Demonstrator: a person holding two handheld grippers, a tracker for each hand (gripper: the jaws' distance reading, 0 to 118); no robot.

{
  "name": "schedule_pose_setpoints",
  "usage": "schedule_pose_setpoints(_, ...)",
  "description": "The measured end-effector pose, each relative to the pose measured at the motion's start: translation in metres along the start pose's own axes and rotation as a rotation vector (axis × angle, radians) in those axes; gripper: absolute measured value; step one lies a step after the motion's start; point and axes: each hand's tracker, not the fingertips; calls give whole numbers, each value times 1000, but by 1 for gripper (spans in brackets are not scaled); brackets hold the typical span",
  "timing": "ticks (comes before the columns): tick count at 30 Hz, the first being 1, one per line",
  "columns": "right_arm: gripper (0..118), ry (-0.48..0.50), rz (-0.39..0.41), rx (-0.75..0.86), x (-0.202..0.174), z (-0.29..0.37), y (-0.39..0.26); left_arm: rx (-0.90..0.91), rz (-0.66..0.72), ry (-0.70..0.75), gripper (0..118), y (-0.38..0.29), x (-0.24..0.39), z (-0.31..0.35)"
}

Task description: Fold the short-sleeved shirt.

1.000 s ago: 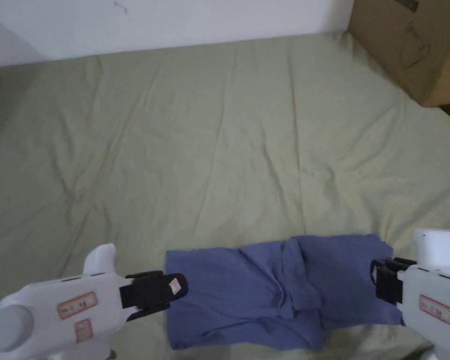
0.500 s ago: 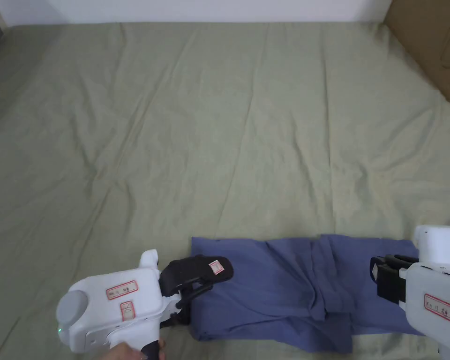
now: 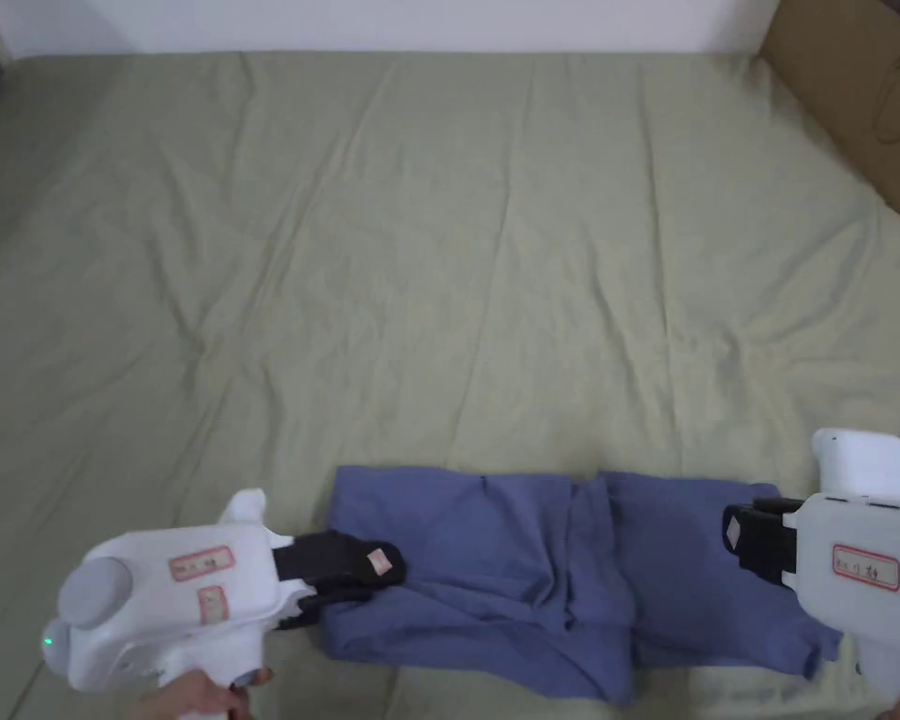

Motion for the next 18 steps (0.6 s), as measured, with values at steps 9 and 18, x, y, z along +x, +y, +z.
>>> schedule_pose_setpoints(9, 0, 26, -20, 24, 6, 6, -15, 169, -65, 284, 11, 36, -4, 131)
schedule_pose_setpoints(18, 0, 26, -71, 31, 31, 10, -20, 199, -236, 377, 11, 18, 94, 127)
